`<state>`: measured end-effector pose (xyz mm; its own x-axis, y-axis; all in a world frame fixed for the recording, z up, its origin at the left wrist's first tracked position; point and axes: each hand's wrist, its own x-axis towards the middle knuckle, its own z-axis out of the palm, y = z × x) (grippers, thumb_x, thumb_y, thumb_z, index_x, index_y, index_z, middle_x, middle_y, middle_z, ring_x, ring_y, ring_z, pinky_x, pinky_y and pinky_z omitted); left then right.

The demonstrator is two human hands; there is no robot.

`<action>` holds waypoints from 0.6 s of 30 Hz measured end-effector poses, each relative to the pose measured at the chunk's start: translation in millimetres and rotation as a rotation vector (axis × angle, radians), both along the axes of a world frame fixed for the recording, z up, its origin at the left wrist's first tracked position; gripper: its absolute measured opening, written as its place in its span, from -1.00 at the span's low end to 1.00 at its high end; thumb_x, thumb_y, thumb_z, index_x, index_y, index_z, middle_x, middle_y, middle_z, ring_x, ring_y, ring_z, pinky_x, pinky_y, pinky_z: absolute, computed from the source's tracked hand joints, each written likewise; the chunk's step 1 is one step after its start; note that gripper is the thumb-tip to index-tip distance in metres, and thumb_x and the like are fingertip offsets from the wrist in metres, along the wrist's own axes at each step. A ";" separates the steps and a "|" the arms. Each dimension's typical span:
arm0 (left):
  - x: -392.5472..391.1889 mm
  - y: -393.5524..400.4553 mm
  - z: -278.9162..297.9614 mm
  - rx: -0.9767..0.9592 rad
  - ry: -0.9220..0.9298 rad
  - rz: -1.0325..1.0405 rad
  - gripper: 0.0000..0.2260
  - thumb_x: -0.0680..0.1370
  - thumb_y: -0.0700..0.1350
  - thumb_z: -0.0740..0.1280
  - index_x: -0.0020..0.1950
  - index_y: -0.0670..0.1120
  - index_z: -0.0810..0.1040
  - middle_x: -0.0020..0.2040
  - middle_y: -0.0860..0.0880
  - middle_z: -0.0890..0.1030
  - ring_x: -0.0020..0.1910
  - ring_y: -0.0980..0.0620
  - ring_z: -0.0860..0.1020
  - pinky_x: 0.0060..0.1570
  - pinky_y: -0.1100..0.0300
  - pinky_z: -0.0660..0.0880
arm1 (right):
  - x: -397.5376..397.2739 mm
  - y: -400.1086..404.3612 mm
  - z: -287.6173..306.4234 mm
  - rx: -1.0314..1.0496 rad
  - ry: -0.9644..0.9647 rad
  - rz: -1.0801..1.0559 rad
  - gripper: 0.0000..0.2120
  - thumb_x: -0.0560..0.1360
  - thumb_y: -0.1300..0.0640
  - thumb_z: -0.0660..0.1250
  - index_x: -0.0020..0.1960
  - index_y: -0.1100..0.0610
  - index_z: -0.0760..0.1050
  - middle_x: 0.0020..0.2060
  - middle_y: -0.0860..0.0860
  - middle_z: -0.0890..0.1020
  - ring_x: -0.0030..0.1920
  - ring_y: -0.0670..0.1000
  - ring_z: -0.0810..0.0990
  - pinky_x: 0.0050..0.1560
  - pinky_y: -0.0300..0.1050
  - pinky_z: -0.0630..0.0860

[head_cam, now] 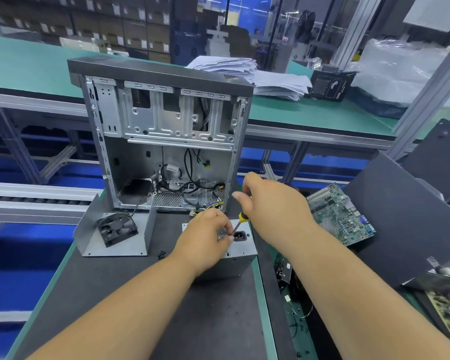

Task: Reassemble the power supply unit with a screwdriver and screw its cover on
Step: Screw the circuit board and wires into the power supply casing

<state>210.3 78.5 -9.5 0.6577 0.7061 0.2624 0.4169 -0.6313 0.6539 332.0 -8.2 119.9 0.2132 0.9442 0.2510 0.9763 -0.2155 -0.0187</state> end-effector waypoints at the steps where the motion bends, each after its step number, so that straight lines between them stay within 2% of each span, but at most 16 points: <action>1: -0.1 -0.2 0.4 0.001 -0.001 -0.001 -0.87 0.47 -0.04 0.42 -0.15 0.15 0.49 -0.01 0.21 0.46 0.09 0.14 0.40 0.18 0.12 0.40 | 0.1 -0.5 1.1 0.009 0.090 0.033 -0.81 0.63 -0.10 0.13 0.05 0.02 0.31 -0.23 -0.06 0.50 -0.30 0.00 0.46 -0.42 -0.11 0.24; 3: -0.3 -0.5 0.8 0.003 0.004 0.000 -0.86 0.47 -0.05 0.42 -0.16 0.15 0.48 0.00 0.20 0.47 0.10 0.14 0.40 0.19 0.11 0.40 | 0.7 -2.0 5.8 -0.027 0.278 0.108 -0.88 0.58 0.05 0.21 0.08 0.01 0.30 -0.12 -0.06 0.44 -0.28 -0.06 0.43 -0.37 -0.15 0.30; 5: -0.6 -0.9 0.7 0.001 0.008 0.004 -0.86 0.46 -0.04 0.42 -0.16 0.14 0.48 0.00 0.20 0.46 0.10 0.14 0.40 0.19 0.12 0.40 | 1.3 -2.6 10.0 -0.043 0.323 0.164 -0.85 0.56 0.14 0.26 0.06 -0.01 0.31 -0.07 -0.07 0.41 -0.22 -0.03 0.45 -0.27 -0.12 0.39; 7: -1.9 -1.2 0.8 -0.010 0.018 0.008 -0.85 0.43 0.00 0.44 -0.15 0.15 0.47 0.01 0.22 0.45 0.10 0.17 0.38 0.15 0.17 0.39 | -0.2 -1.7 11.0 -0.005 0.258 0.170 -0.87 0.57 0.10 0.30 0.02 0.01 0.33 -0.09 -0.06 0.46 -0.16 0.03 0.46 -0.18 -0.04 0.45; 9: -2.8 -1.6 2.0 -0.028 0.030 0.002 -0.82 0.38 0.06 0.45 -0.14 0.17 0.46 0.02 0.24 0.44 0.10 0.20 0.37 0.09 0.23 0.37 | -1.1 -0.6 8.3 0.024 0.131 0.123 -0.82 0.58 -0.02 0.28 -0.02 0.04 0.32 -0.19 -0.05 0.53 -0.18 0.06 0.47 -0.26 -0.04 0.43; 11: -4.0 -2.1 2.8 -0.040 0.024 -0.003 -0.80 0.36 0.07 0.47 -0.15 0.18 0.46 0.02 0.24 0.44 0.09 0.22 0.36 0.05 0.26 0.36 | -2.4 0.5 4.6 0.029 0.006 0.001 -0.68 0.59 -0.16 0.21 -0.19 0.02 0.24 -0.38 -0.06 0.44 -0.29 0.07 0.43 -0.43 -0.11 0.28; 13: -4.2 -3.3 2.8 -0.037 0.012 -0.002 -0.81 0.39 0.04 0.46 -0.15 0.18 0.46 0.02 0.24 0.45 0.08 0.22 0.37 0.06 0.25 0.35 | -4.8 0.2 2.6 0.035 -0.042 -0.112 -0.58 0.60 -0.21 0.12 -0.29 0.01 0.14 -0.46 -0.07 0.34 -0.35 0.08 0.40 -0.47 -0.15 0.15; 15: -3.7 -4.4 2.8 -0.020 0.008 0.002 -0.84 0.45 0.00 0.44 -0.14 0.17 0.46 0.02 0.22 0.45 0.08 0.20 0.37 0.11 0.22 0.37 | -3.7 -0.6 2.5 0.037 0.001 -0.123 -0.64 0.60 -0.24 0.07 -0.21 0.01 0.21 -0.40 -0.09 0.37 -0.36 0.04 0.40 -0.45 -0.14 0.18; 18: -3.1 -4.9 3.3 0.002 0.019 0.007 -0.85 0.49 -0.03 0.41 -0.14 0.17 0.45 0.03 0.21 0.44 0.09 0.16 0.37 0.17 0.16 0.38 | 3.1 -4.0 9.2 -0.035 0.303 0.044 -0.81 0.61 -0.11 0.16 0.00 0.00 0.30 -0.24 -0.11 0.44 -0.30 -0.07 0.42 -0.37 -0.10 0.27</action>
